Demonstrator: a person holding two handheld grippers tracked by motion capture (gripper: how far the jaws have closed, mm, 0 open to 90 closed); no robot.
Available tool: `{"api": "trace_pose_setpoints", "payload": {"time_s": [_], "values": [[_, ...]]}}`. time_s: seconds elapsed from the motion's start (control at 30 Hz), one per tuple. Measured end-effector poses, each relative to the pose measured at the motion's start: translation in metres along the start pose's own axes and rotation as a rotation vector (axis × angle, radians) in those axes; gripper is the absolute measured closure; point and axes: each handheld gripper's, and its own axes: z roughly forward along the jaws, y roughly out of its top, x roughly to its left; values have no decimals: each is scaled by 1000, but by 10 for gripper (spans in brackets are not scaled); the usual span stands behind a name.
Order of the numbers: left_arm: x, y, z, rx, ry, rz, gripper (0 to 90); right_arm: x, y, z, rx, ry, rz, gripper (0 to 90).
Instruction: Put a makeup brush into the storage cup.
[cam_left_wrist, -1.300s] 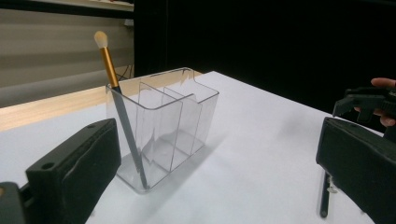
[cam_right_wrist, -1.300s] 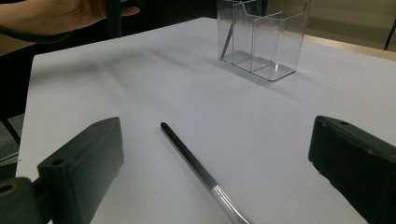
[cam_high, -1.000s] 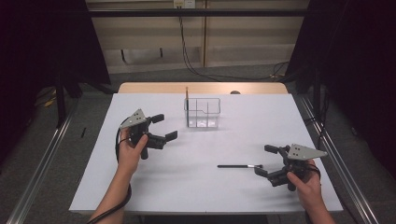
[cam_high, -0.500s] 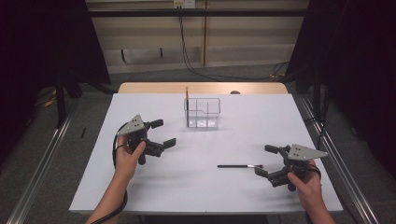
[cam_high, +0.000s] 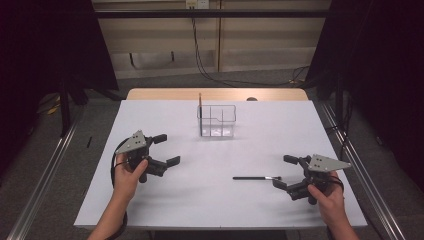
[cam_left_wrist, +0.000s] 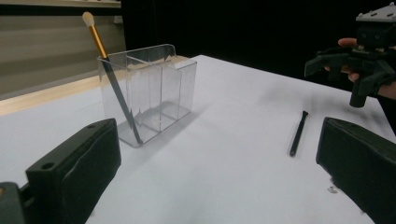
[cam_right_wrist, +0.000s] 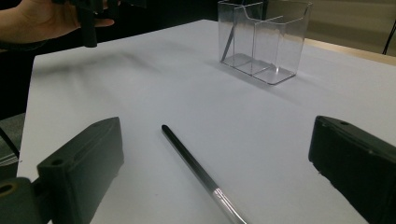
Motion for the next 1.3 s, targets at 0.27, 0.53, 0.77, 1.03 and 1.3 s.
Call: {"api": "trace_pose_setpoints", "payload": {"time_s": [0.27,0.53,0.77,1.03,1.3], "values": [[1,-3,-16,-5,20,0,0,0,0,0,0,-1,-3,26],[2,-8,-29,3,39,-1,0,1,1,1,-2,-1,-5,25],[2,-9,-39,-16,51,-1,0,0,1,1,-2,2,-5,25],[1,-13,-51,-14,65,-4,0,0,1,3,-1,2,-3,25],[0,-17,-63,-14,81,-4,0,0,0,1,-4,1,-3,25]]}}
